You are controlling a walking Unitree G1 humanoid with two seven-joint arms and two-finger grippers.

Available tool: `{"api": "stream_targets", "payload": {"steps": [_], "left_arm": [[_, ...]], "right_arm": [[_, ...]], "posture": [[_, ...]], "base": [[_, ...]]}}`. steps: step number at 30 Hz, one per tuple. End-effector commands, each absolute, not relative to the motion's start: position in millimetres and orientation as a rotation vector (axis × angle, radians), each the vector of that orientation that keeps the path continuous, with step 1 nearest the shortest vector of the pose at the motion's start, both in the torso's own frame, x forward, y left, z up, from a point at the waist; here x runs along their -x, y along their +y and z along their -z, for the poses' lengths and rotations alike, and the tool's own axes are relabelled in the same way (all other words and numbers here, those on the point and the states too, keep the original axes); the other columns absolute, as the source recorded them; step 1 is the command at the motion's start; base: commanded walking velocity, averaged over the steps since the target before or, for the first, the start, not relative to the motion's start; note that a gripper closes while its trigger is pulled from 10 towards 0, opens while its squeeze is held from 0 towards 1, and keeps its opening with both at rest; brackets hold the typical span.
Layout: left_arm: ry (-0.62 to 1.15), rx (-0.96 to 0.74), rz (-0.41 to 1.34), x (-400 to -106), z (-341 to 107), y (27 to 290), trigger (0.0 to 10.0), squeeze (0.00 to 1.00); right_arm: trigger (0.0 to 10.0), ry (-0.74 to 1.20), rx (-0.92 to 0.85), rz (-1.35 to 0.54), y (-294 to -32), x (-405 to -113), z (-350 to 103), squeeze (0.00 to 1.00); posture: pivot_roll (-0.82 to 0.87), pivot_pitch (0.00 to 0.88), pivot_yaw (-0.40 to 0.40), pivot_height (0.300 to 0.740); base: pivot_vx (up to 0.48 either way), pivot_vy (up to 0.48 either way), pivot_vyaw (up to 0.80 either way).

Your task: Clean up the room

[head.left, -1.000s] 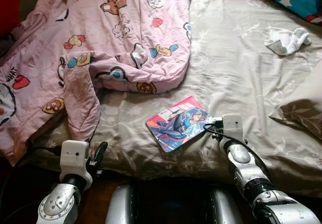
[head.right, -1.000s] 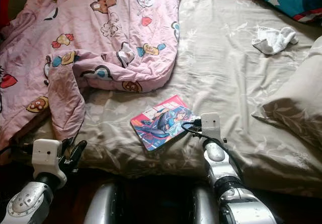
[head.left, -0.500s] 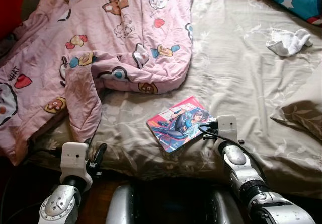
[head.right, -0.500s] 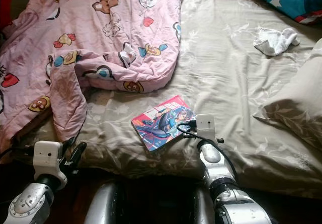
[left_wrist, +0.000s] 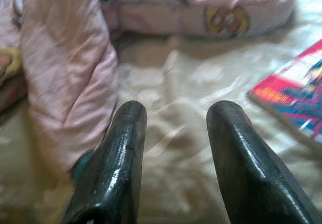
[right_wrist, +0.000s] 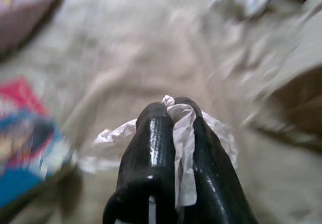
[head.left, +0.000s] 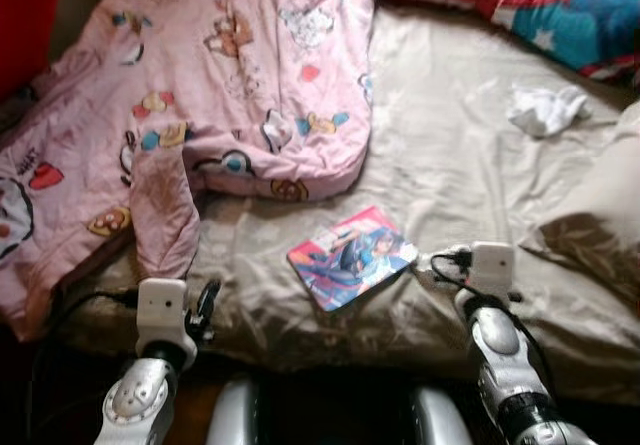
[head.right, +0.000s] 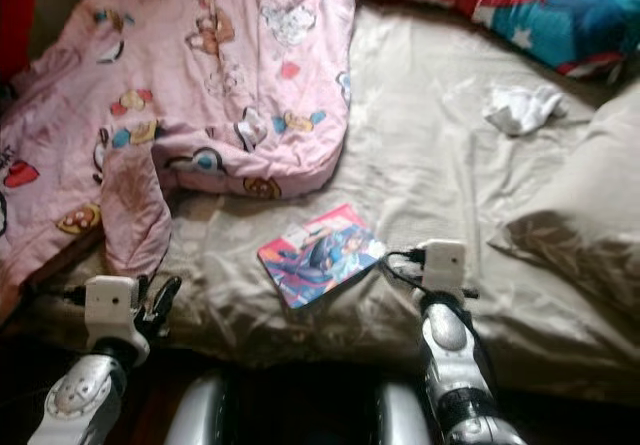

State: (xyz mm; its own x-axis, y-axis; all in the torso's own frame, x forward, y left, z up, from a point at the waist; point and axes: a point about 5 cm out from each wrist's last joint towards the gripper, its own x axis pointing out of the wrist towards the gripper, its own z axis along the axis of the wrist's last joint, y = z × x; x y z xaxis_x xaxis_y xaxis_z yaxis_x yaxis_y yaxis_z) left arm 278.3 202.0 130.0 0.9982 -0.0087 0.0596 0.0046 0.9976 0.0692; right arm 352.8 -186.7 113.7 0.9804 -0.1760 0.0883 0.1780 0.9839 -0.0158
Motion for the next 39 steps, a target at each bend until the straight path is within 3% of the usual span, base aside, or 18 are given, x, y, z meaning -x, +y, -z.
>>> {"api": "stream_targets", "payload": {"steps": [1, 5, 8, 18, 28, 39], "left_arm": [[-0.036, -0.081, -0.008, -276.9, -119.9, 204.3, 10.0, 0.0], [-0.064, -0.078, -0.021, -277.6, -122.1, 207.8, 10.0, 0.0], [-0.064, -0.073, -0.017, -276.4, -119.8, 207.4, 10.0, 0.0], [-0.08, -0.053, -0.01, -273.9, -117.0, 205.2, 10.0, 0.0], [-0.041, -0.054, -0.044, -272.3, -106.7, 219.1, 10.0, 0.0], [0.028, -0.05, -0.071, -266.2, -87.8, 229.6, 10.0, 0.0]], "right_arm": [[10.0, -0.149, -0.001, 0.156, -176.9, -345.9, -117.7, 0.0], [10.0, -0.207, -0.026, 0.017, -152.9, -330.2, -123.8, 0.0], [10.0, -0.21, -0.031, 0.0, -150.2, -321.9, -122.5, 0.0], [10.0, -0.144, -0.098, 0.034, -168.3, -306.1, -108.2, 0.0], [10.0, -0.034, -0.103, 0.168, -188.2, -295.7, -85.9, 0.0], [10.0, 0.051, -0.048, 0.182, -195.5, -285.8, -65.3, 0.0]], "posture": [[0.0, 0.147, -0.014, 0.59], [-0.02, 0.103, -0.028, 0.59], [-0.03, 0.097, -0.031, 0.59], [-0.03, 0.081, -0.033, 0.594], [-0.03, 0.136, -0.02, 0.654], [-0.02, 0.155, -0.021, 0.729]], "base": [[0.0, 0.0, 0.0], [0.0, 0.0, 0.0], [0.0, 0.0, 0.0], [0.0, 0.0, 0.0], [0.0, 0.0, 0.0], [0.0, 0.0, 0.0]]}}
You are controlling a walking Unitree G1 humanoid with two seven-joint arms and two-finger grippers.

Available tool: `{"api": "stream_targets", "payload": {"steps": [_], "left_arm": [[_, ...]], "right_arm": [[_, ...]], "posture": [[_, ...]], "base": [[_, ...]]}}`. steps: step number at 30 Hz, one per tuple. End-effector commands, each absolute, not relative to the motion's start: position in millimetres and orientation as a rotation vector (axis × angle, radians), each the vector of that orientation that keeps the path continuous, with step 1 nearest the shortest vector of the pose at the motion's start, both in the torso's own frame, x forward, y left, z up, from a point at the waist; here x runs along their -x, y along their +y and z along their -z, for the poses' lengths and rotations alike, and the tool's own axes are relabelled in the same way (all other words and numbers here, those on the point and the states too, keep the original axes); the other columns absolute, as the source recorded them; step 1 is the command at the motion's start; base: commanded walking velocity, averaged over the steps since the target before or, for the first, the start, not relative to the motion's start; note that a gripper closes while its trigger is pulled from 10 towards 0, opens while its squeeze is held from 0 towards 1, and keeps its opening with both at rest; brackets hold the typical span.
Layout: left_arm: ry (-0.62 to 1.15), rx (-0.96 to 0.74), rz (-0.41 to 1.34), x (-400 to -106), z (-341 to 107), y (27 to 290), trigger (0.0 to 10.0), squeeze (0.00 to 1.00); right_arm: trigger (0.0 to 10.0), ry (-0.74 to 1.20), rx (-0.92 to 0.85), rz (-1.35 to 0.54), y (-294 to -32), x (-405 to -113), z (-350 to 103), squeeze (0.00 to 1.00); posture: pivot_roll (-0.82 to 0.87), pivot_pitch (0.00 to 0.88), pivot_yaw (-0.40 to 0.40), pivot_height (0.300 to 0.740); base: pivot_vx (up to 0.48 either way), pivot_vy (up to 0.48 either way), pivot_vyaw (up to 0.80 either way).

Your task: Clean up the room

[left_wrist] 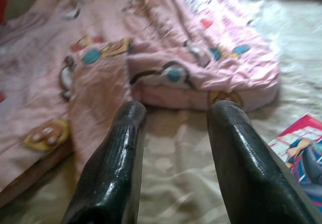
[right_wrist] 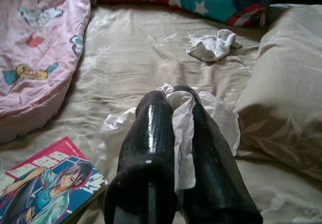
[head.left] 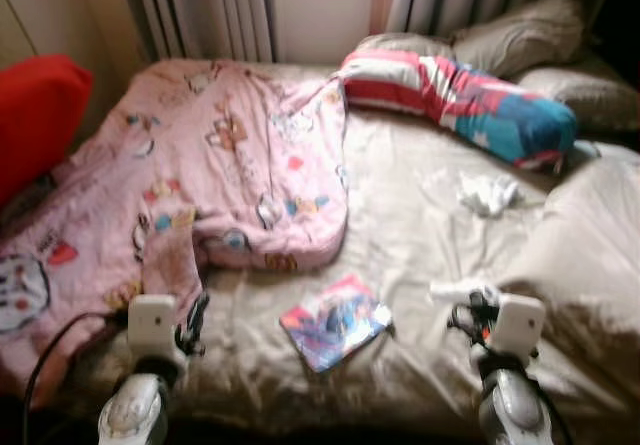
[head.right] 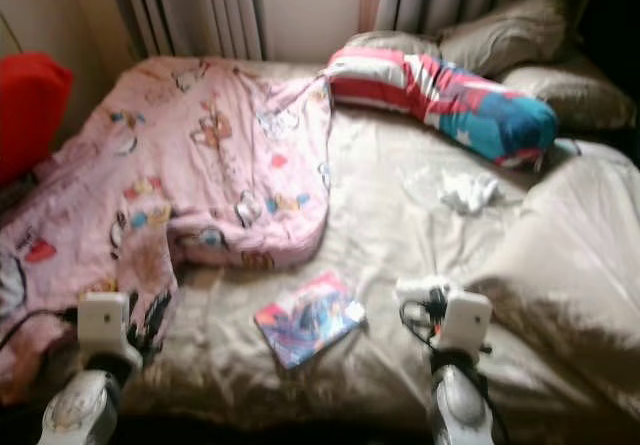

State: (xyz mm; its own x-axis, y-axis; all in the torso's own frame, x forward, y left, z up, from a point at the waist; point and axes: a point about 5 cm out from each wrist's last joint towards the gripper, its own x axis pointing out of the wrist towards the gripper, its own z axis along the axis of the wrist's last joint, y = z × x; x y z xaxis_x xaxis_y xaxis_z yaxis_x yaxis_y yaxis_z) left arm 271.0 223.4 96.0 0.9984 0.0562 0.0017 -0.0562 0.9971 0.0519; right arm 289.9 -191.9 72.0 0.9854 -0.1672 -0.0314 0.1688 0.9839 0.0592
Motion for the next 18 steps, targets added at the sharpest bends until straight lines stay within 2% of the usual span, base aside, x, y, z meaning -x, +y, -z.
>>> {"api": "stream_targets", "payload": {"steps": [1, 9, 11, 13, 15, 18], "left_arm": [[0.034, -0.051, -0.072, -265.9, -86.2, 230.2, 10.0, 0.0], [0.146, -0.041, -0.124, -256.4, -57.3, 246.9, 10.0, 0.0], [0.217, -0.029, -0.137, -250.7, -39.6, 248.7, 10.0, 0.0], [0.238, -0.025, -0.142, -248.4, -33.9, 248.9, 10.0, 0.0], [0.317, -0.014, -0.148, -240.3, -14.5, 248.1, 10.0, 0.0], [0.399, 0.002, -0.146, -232.4, 4.3, 247.7, 10.0, 0.0]], "right_arm": [[10.0, 0.056, -0.043, 0.183, -195.9, -285.6, -64.3, 0.0], [10.0, 0.131, -0.026, 0.197, -201.0, -277.1, -45.2, 0.0], [10.0, 0.257, -0.001, 0.209, -205.4, -264.7, -16.1, 0.0], [10.0, 0.304, 0.001, 0.211, -206.6, -259.3, -6.0, 0.0], [10.0, 0.451, 0.02, 0.205, -208.6, -238.4, 23.4, 0.0], [10.0, 0.571, 0.031, 0.203, -209.1, -219.9, 43.9, 0.0]], "posture": [[-0.02, 0.159, -0.021, 0.734], [-0.02, 0.163, -0.025, 0.74], [-0.02, 0.164, -0.026, 0.74], [-0.02, 0.164, -0.026, 0.74], [-0.01, 0.164, -0.024, 0.74], [-0.01, 0.164, -0.022, 0.74]], "base": [[0.0, 0.0, 0.0], [0.0, 0.0, 0.0], [0.0, 0.0, 0.0], [0.0, 0.0, 0.0], [0.0, 0.0, 0.0], [0.0, 0.0, 0.0]]}}
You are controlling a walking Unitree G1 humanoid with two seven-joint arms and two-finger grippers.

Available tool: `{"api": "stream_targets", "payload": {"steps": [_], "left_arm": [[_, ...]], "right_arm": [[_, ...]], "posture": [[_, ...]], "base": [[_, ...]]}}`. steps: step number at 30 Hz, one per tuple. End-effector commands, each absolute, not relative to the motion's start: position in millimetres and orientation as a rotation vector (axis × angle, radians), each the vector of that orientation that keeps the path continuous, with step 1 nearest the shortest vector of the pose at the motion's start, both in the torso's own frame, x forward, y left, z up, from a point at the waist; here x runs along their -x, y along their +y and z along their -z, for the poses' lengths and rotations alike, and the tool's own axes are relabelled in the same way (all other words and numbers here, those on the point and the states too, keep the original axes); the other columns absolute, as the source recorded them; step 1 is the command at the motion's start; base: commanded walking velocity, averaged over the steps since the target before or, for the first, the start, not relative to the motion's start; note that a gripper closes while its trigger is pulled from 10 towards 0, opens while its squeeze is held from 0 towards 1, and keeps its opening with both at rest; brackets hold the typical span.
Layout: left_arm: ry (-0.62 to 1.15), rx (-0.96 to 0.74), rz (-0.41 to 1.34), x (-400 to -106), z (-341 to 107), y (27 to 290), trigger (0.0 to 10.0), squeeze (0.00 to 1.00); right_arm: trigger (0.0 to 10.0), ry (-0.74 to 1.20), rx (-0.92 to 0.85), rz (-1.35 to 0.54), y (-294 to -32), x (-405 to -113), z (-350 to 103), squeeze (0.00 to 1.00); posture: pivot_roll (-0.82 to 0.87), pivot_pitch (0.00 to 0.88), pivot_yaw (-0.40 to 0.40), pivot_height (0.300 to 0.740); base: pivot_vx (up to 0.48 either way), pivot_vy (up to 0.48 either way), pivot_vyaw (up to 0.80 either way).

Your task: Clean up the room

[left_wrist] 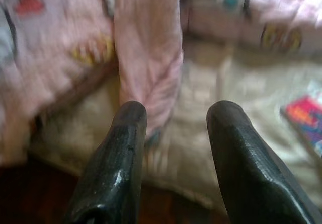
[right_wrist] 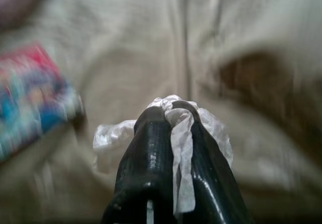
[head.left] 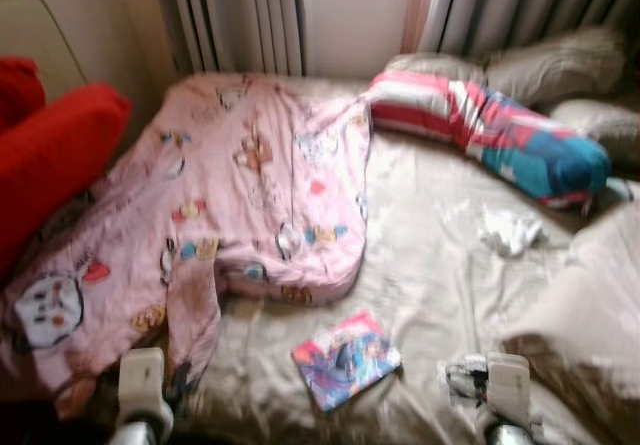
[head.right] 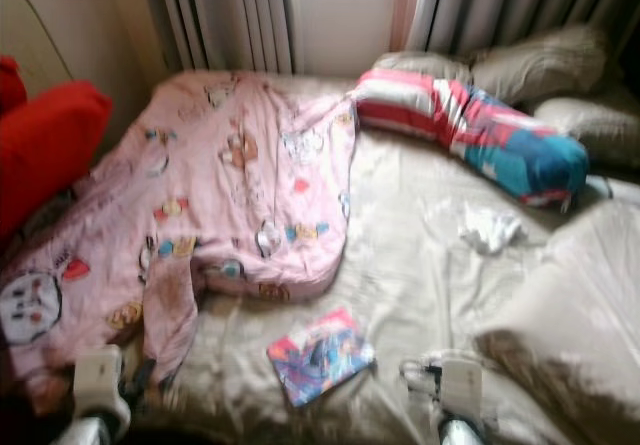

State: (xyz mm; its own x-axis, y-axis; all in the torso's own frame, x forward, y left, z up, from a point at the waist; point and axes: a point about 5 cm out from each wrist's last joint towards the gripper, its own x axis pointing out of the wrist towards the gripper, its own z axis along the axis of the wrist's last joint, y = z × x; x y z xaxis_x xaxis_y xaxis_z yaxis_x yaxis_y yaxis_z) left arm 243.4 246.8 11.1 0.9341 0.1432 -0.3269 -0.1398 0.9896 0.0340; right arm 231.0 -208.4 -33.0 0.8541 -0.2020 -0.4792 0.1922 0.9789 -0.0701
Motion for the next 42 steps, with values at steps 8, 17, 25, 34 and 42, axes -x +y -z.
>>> {"api": "stream_targets", "payload": {"steps": [8, 17, 25, 34, 42], "left_arm": [[0.634, 0.02, -0.157, -203.6, 47.4, 240.3, 10.0, 0.0], [0.749, 0.014, -0.168, -188.1, 65.4, 233.1, 10.0, 0.0], [0.849, 0.003, -0.181, -163.5, 77.0, 244.1, 10.0, 0.0], [0.907, 0.002, -0.21, -147.9, 82.2, 252.4, 10.0, 0.0], [0.885, 0.0, -0.197, -153.5, 80.1, 250.9, 10.0, 0.0]], "right_arm": [[10.0, 0.813, 0.084, 0.177, -209.4, -179.8, 76.6, 0.0], [10.0, 0.828, 0.102, 0.095, -193.6, -186.6, 77.7, 0.0], [10.0, 0.814, 0.148, 0.04, -181.6, -188.5, 77.9, 0.0], [10.0, 0.857, 0.107, 0.057, -183.0, -178.7, 83.3, 0.0], [10.0, 0.859, 0.118, 0.032, -182.7, -177.5, 83.8, 0.0]], "posture": [[-0.02, 0.161, -0.014, 0.74], [-0.01, 0.154, -0.009, 0.74], [-0.01, 0.147, -0.006, 0.74], [-0.01, 0.149, -0.005, 0.74], [0.0, 0.153, -0.001, 0.74]], "base": [[0.0, 0.0, 0.0], [0.0, 0.0, 0.0], [0.0, 0.395, 0.2], [0.0, 0.48, 0.27], [0.0, 0.48, 0.0]]}}
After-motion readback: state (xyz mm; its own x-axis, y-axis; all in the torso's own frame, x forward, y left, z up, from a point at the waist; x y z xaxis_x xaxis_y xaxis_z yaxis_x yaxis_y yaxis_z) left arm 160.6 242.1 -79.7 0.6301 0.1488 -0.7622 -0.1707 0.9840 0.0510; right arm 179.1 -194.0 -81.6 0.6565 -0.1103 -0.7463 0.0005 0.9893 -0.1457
